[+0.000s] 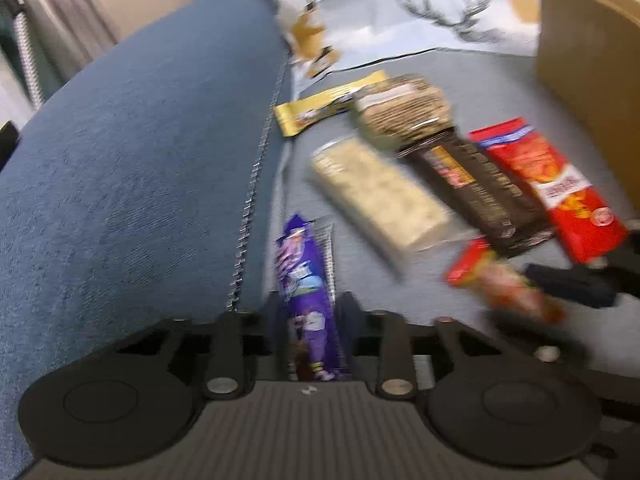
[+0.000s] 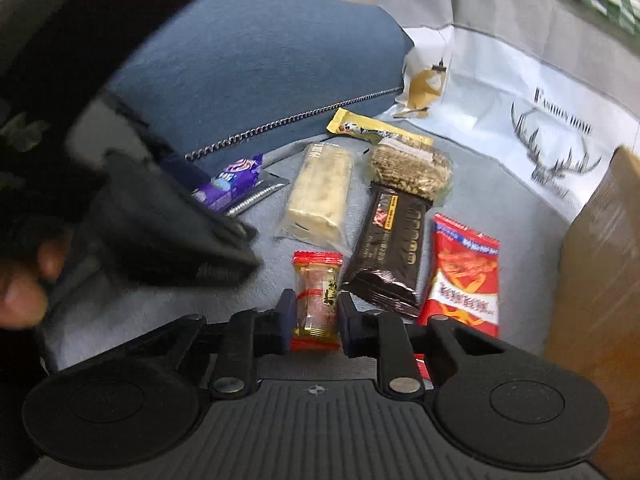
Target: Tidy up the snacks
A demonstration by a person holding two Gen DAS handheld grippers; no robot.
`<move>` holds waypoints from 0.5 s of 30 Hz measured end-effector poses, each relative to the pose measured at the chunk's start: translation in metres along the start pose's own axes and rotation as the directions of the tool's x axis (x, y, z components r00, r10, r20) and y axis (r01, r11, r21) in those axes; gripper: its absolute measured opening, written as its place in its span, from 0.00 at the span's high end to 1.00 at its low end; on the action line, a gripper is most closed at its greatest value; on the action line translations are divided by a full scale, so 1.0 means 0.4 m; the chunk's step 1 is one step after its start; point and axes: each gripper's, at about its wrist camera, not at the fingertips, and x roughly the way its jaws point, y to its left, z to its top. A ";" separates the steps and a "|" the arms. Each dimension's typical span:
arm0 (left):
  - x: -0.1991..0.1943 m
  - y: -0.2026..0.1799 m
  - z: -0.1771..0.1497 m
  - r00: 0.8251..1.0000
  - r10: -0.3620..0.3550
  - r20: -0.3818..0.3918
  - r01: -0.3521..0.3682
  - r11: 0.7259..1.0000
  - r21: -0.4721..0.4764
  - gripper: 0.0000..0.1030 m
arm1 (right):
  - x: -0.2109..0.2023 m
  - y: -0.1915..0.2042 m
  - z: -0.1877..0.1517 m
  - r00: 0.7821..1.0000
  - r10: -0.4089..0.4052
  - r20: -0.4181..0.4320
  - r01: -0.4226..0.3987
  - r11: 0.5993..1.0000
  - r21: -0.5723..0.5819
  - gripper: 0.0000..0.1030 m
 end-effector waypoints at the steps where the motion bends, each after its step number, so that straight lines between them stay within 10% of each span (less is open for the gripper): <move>1: 0.001 0.004 0.000 1.000 -0.003 -0.004 0.003 1.000 -0.008 0.78 | -0.007 -0.002 0.000 1.000 -0.002 0.001 0.002 1.000 0.004 0.78; 8: -0.054 0.045 0.001 0.990 -0.114 0.087 0.123 0.987 -0.106 0.83 | -0.063 -0.004 -0.006 0.999 -0.031 -0.021 0.032 0.998 0.061 0.81; 15: -0.142 0.081 -0.011 0.886 -0.393 0.247 0.444 0.874 -0.200 0.83 | -0.125 -0.008 -0.027 0.996 -0.069 -0.063 0.079 0.982 0.174 0.81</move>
